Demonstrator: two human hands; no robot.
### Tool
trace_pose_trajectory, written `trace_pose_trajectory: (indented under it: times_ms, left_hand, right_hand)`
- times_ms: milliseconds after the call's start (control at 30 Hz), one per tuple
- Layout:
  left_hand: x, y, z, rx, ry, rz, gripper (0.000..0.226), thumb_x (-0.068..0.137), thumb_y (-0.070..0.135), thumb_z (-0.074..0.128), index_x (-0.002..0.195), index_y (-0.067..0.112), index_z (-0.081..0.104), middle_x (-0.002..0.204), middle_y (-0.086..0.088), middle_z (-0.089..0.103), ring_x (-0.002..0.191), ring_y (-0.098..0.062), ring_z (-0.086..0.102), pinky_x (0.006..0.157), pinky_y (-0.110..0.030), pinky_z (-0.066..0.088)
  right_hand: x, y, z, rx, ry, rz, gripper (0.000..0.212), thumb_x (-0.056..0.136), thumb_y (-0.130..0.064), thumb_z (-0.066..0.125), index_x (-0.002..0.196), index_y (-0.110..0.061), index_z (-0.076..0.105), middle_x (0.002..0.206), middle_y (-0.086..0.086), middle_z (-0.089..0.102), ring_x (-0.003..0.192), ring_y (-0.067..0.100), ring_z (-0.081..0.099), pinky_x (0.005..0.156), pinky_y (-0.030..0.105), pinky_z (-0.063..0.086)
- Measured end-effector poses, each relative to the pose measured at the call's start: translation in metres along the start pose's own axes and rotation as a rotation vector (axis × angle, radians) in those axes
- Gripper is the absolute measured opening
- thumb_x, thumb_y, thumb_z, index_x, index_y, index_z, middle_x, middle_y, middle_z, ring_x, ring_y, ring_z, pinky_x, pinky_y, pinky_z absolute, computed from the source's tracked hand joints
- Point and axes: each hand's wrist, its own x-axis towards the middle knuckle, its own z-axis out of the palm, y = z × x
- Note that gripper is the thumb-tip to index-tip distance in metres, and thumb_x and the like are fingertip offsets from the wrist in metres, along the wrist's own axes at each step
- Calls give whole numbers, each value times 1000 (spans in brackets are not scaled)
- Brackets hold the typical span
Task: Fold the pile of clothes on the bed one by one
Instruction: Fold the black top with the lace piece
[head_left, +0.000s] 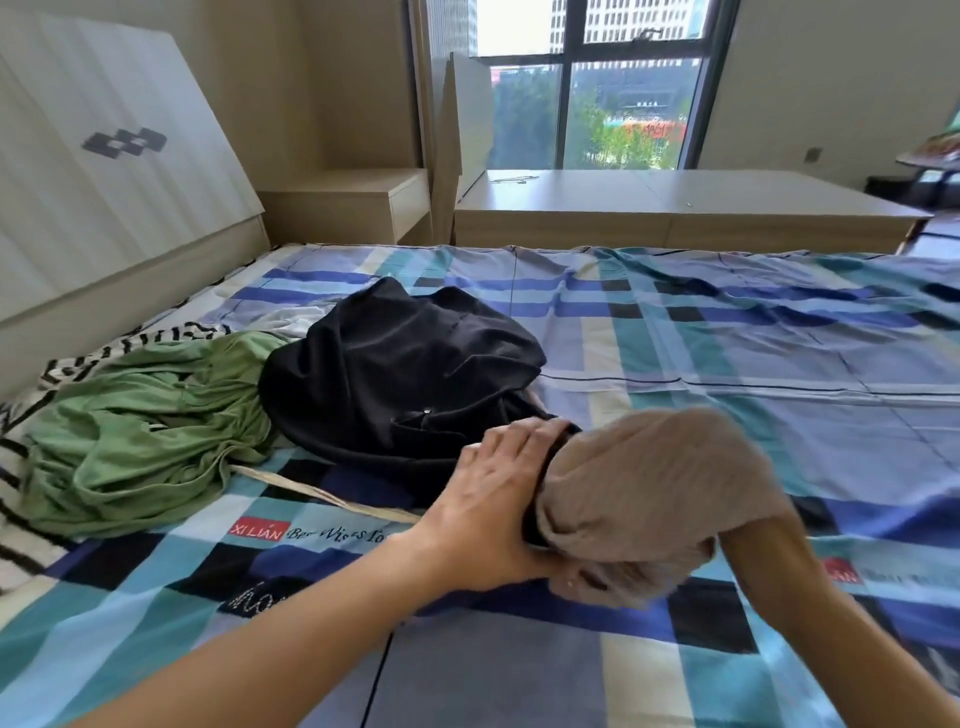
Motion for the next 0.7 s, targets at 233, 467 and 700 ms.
trace_pose_trajectory:
  times_ms: [233, 467, 700]
  left_hand:
    - [13, -39, 0, -302, -99, -186, 23, 93, 30, 65, 71, 29, 55, 67, 12, 52, 63, -12, 53, 61, -34, 43]
    - [25, -23, -52, -1047, 54, -522, 16, 97, 17, 60, 87, 14, 72, 80, 0, 76, 70, -11, 71, 73, -27, 53]
    - [31, -70, -59, -783, 182, -554, 16, 94, 27, 65, 94, 15, 75, 89, -4, 78, 84, -19, 71, 86, -36, 51]
  right_hand:
    - [-8, -46, -45, 59, 107, 163, 37, 98, -45, 53, 117, -21, 74, 113, 9, 74, 100, 26, 72, 75, 42, 62]
    - [-5, -62, -58, -82, 147, 275, 37, 74, -39, 72, 104, -17, 76, 108, 8, 76, 85, 19, 74, 61, 30, 61]
    - [1, -51, -49, -83, 89, 298, 37, 85, -23, 66, 114, 1, 68, 96, 15, 72, 69, 17, 67, 52, 23, 55]
